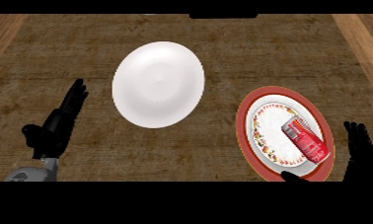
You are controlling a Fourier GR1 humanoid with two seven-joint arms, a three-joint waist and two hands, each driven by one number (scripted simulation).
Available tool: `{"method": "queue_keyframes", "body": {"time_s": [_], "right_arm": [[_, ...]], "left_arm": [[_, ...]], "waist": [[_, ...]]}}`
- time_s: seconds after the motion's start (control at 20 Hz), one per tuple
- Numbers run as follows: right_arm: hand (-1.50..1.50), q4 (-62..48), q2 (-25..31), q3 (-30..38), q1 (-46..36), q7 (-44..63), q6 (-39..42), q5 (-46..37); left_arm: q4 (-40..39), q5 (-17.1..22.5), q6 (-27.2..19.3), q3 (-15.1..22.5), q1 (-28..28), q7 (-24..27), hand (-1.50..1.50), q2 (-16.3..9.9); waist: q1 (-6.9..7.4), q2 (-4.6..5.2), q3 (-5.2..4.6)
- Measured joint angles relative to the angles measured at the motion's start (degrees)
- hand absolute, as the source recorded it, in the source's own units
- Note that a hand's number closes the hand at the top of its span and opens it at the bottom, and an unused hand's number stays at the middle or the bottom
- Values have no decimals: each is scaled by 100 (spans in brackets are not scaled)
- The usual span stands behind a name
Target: Pick the can from the plate and place it in the plate
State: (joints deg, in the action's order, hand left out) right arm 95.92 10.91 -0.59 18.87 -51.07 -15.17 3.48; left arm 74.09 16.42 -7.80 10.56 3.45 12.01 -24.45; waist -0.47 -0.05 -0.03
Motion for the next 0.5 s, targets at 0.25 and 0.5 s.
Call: {"method": "queue_keyframes", "body": {"time_s": [0.25,0.5], "right_arm": [[-150,173,637,67,446,797,-188,-738],[-150,493,997,-86,527,1912,-187,-1424]], "left_arm": [[62,-42,11,-13,-29,-42,0,25],[70,-143,-32,-22,43,-142,0,158]], "waist": [[17,4,-5],[34,6,-4]]}}
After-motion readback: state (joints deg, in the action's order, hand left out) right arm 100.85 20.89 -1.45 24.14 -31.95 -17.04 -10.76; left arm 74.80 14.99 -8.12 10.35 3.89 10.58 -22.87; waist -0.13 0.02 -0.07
